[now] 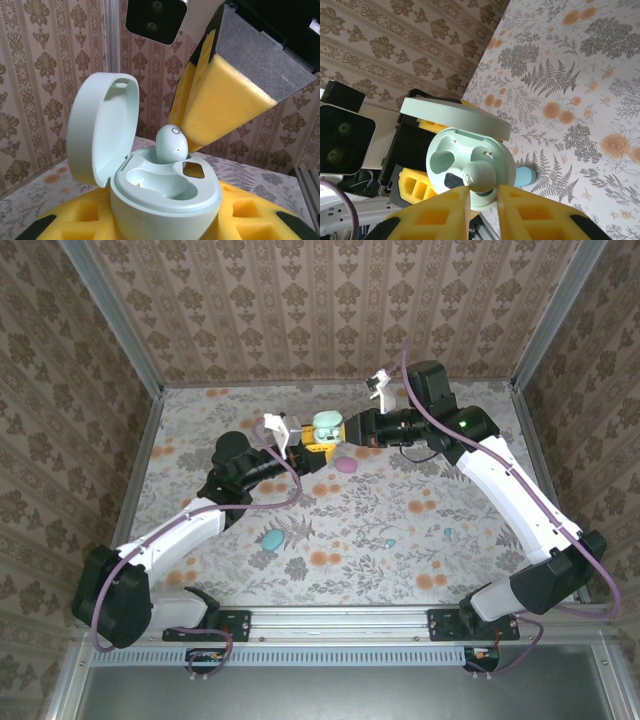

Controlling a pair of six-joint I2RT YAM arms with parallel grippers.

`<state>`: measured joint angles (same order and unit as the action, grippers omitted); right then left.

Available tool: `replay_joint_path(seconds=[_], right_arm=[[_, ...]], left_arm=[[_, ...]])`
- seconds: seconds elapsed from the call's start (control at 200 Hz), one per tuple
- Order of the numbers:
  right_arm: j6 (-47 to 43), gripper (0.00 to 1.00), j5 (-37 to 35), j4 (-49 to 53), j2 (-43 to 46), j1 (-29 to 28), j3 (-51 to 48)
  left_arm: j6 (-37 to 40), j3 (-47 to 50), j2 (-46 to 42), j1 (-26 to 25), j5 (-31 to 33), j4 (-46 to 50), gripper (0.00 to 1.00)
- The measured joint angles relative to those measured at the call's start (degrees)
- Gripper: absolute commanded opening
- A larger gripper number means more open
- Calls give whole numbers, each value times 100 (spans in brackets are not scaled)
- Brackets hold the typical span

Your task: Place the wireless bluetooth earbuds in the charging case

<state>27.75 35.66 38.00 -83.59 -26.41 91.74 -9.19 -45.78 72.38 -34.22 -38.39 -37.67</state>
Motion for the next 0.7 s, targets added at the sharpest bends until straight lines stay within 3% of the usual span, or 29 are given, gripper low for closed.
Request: replay_joint_path(seconds=[0.385,0.7], right_arm=[[-127,24,-190,4,-4,-7,111],[-251,35,-321,-9,70,28,90]], left_arm=[[4,-50,0,-61,2,33,34],[39,-50,0,-63,184,94,33]])
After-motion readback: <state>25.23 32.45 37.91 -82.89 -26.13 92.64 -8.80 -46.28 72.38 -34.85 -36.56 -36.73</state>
